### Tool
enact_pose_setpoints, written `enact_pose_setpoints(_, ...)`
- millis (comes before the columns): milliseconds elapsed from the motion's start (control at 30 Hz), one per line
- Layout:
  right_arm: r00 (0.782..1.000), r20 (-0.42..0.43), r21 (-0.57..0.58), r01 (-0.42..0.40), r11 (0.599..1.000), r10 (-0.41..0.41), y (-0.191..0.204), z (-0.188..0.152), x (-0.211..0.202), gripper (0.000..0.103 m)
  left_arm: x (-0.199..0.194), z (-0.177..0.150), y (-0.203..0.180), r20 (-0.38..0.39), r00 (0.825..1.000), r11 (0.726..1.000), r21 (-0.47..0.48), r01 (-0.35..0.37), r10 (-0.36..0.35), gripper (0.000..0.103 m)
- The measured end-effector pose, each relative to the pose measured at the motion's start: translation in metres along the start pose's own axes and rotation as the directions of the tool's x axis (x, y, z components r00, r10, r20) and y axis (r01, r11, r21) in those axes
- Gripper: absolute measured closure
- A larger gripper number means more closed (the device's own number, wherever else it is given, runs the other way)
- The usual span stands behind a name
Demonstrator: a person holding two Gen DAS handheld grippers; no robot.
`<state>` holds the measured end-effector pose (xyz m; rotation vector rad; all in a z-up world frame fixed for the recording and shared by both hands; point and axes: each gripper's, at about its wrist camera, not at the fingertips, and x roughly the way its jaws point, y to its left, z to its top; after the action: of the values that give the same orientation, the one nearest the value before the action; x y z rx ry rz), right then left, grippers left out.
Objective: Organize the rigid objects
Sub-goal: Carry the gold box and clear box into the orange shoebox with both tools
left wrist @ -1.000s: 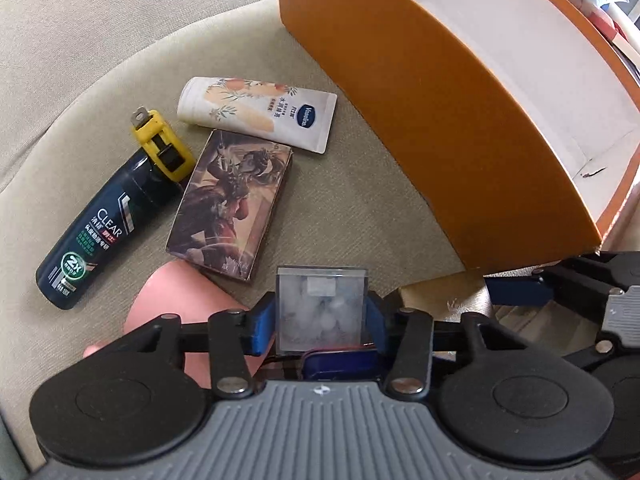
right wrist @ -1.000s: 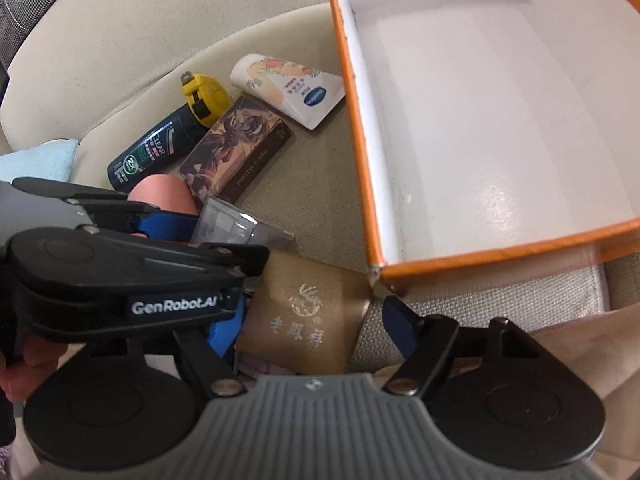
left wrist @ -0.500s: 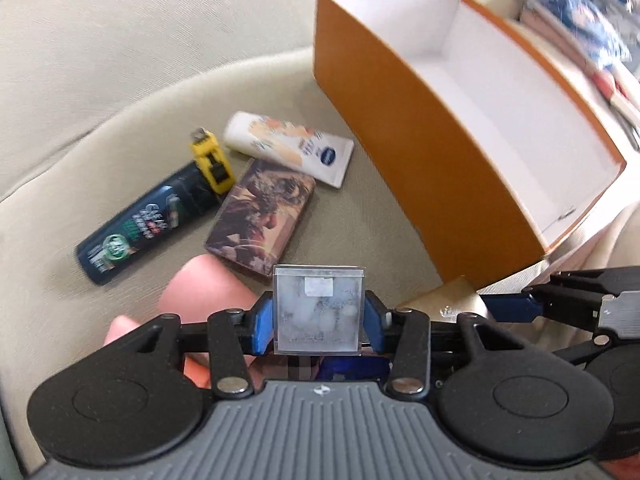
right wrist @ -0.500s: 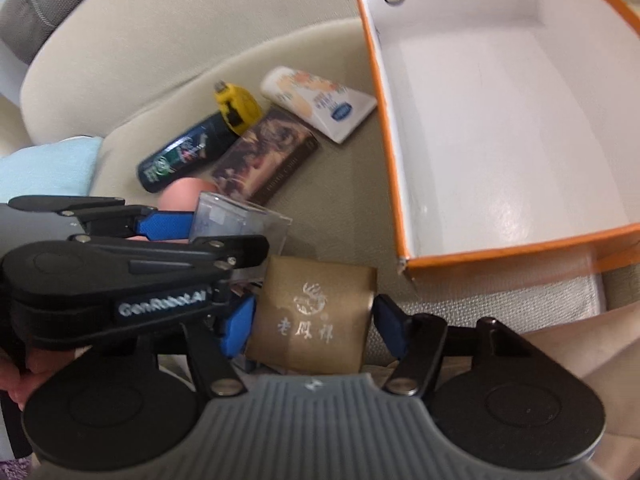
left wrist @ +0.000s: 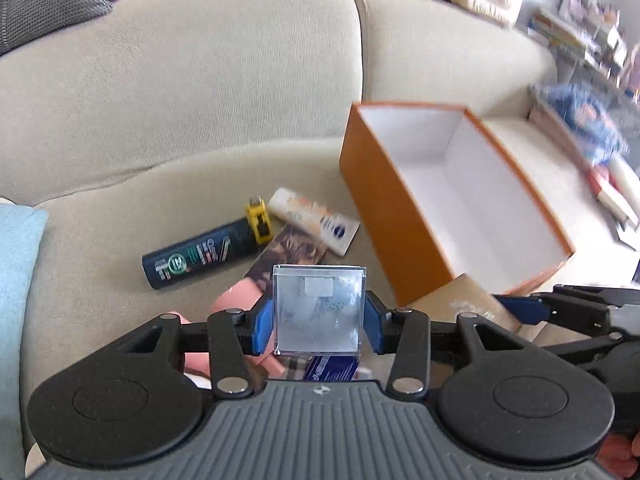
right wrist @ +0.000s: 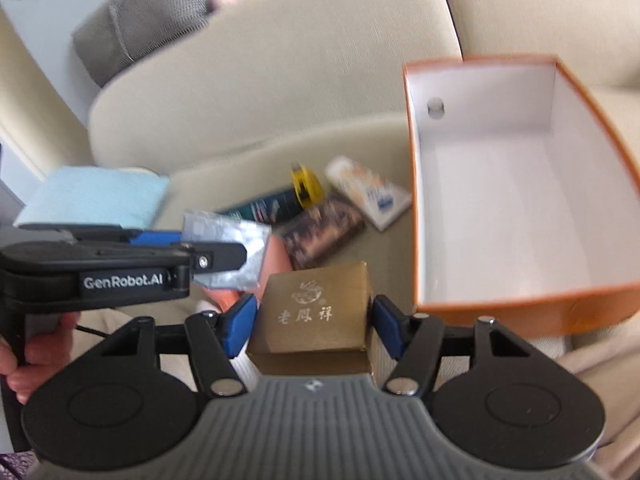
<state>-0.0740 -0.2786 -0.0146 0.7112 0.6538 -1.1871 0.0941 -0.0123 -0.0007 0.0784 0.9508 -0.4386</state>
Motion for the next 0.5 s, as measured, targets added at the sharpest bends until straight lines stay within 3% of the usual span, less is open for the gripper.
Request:
enact_pose_setpoints(133, 0.997, 0.079, -0.012, 0.008, 1.000, -0.007, -0.007, 0.014, -0.032, 0.038, -0.014, 0.015, -0.007, 0.057, 0.997, 0.999, -0.007, 0.048, -0.048, 0.051)
enact_pose_setpoints(300, 0.985, 0.148, 0.059, 0.084, 0.995, -0.092, -0.045, 0.037, -0.055, 0.038, -0.011, 0.040, -0.044, 0.097, 0.988, 0.990, 0.092, 0.112, -0.120, 0.051)
enact_pose_setpoints(500, 0.982, 0.101, 0.214, 0.133, 0.968, -0.157, -0.109, 0.057, -0.050, 0.038, 0.028, 0.056, -0.103, 0.050, 0.968, 0.942, 0.246, 0.227, -0.246, 0.051)
